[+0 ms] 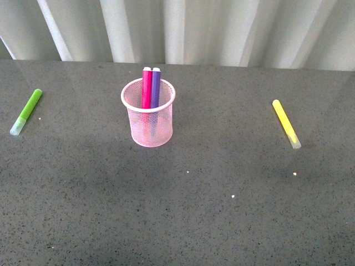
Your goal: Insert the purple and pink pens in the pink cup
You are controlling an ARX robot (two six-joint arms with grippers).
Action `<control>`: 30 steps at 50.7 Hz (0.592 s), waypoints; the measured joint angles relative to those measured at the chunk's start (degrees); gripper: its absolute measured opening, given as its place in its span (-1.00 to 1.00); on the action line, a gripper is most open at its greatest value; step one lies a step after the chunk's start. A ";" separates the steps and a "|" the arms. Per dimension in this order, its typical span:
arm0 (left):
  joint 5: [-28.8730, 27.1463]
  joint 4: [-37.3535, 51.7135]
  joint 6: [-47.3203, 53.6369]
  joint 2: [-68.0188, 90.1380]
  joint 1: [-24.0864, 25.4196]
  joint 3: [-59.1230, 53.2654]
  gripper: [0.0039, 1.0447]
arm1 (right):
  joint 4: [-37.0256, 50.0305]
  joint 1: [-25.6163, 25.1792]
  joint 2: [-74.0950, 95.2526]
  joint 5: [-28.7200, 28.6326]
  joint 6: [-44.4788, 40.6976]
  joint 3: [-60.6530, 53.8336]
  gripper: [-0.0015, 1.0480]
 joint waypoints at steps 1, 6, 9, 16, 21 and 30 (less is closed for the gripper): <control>-0.02 0.00 0.00 0.00 0.00 0.00 0.88 | -0.31 0.00 -0.33 0.00 0.00 0.00 -0.93; 0.00 0.00 0.00 0.00 0.00 0.00 0.88 | -1.92 0.00 -1.95 0.00 0.00 0.00 -0.93; 0.00 0.00 0.00 0.00 0.00 0.00 0.88 | -2.56 0.00 -2.58 0.00 0.00 0.00 -0.93; 0.00 0.00 0.00 0.00 0.00 -0.02 0.88 | -10.67 0.00 -8.81 -0.04 0.00 0.02 -0.93; -0.04 0.00 0.00 0.00 0.00 0.00 0.88 | -12.92 0.00 -12.48 -0.02 0.02 0.02 -0.93; 0.00 0.00 0.00 -0.04 0.00 0.00 0.88 | -13.18 0.00 -12.85 0.00 0.02 0.02 -0.93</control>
